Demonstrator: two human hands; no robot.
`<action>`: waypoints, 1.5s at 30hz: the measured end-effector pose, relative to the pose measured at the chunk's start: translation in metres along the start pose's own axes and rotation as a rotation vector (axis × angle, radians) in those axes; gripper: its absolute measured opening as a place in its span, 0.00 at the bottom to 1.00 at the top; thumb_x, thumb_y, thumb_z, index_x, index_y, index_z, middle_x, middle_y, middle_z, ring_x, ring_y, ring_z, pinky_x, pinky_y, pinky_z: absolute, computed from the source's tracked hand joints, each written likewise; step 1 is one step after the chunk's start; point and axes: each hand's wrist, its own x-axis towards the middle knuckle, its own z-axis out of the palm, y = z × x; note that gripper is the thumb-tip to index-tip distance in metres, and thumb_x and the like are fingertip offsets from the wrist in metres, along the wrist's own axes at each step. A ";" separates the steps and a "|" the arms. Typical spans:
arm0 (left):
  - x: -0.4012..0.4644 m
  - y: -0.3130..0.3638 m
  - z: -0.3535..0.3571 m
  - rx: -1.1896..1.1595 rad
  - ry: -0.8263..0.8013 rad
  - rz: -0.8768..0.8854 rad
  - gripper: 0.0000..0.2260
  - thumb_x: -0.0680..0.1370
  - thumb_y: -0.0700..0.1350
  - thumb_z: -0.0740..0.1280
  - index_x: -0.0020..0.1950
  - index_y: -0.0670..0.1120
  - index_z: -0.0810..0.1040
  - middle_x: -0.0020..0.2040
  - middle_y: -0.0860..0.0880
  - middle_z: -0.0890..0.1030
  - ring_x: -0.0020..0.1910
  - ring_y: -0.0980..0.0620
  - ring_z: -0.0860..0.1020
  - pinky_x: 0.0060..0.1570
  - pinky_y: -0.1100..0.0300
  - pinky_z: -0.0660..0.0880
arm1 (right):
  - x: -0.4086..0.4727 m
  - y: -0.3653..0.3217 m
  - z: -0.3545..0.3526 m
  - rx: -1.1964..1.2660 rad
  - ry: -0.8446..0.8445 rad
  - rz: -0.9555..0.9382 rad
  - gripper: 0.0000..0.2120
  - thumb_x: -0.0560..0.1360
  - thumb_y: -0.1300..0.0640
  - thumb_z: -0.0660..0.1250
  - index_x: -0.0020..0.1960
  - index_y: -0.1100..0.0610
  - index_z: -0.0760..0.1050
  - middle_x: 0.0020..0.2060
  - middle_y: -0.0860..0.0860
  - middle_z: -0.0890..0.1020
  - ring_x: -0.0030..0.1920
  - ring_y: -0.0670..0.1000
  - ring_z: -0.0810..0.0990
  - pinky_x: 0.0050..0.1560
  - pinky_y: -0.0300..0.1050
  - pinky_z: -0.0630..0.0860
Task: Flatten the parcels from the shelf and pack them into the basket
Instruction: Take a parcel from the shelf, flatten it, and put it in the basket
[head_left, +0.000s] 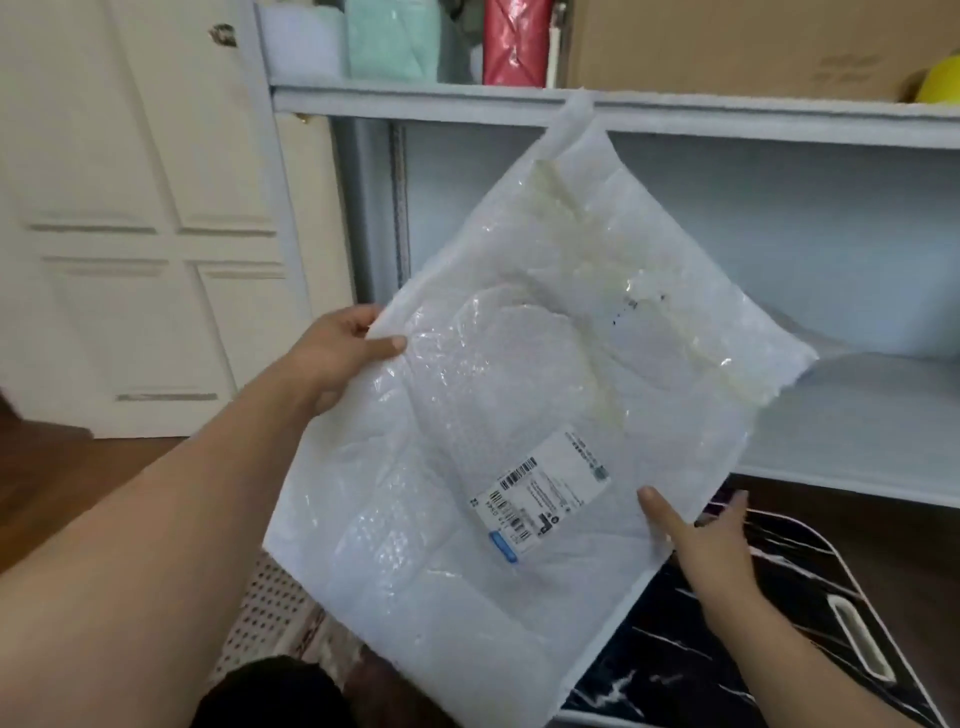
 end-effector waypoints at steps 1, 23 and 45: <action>-0.002 0.005 -0.027 -0.002 0.065 0.007 0.08 0.74 0.34 0.70 0.46 0.47 0.79 0.44 0.44 0.81 0.38 0.48 0.80 0.45 0.53 0.79 | -0.006 -0.014 0.024 0.005 -0.087 -0.056 0.55 0.69 0.50 0.76 0.79 0.51 0.39 0.62 0.52 0.72 0.65 0.55 0.71 0.65 0.51 0.66; 0.033 -0.223 -0.259 1.560 0.317 -0.555 0.12 0.76 0.43 0.59 0.54 0.47 0.79 0.52 0.49 0.78 0.54 0.48 0.76 0.53 0.56 0.67 | -0.072 0.025 0.379 -1.367 -0.711 -0.627 0.24 0.79 0.62 0.59 0.74 0.59 0.58 0.63 0.56 0.74 0.61 0.55 0.74 0.58 0.46 0.73; 0.004 -0.427 -0.196 1.609 -0.226 -0.977 0.39 0.74 0.72 0.49 0.75 0.46 0.63 0.75 0.47 0.61 0.73 0.44 0.57 0.70 0.48 0.52 | -0.036 0.089 0.452 -1.903 -1.637 -0.710 0.16 0.81 0.58 0.55 0.35 0.59 0.60 0.34 0.53 0.66 0.41 0.55 0.71 0.55 0.55 0.69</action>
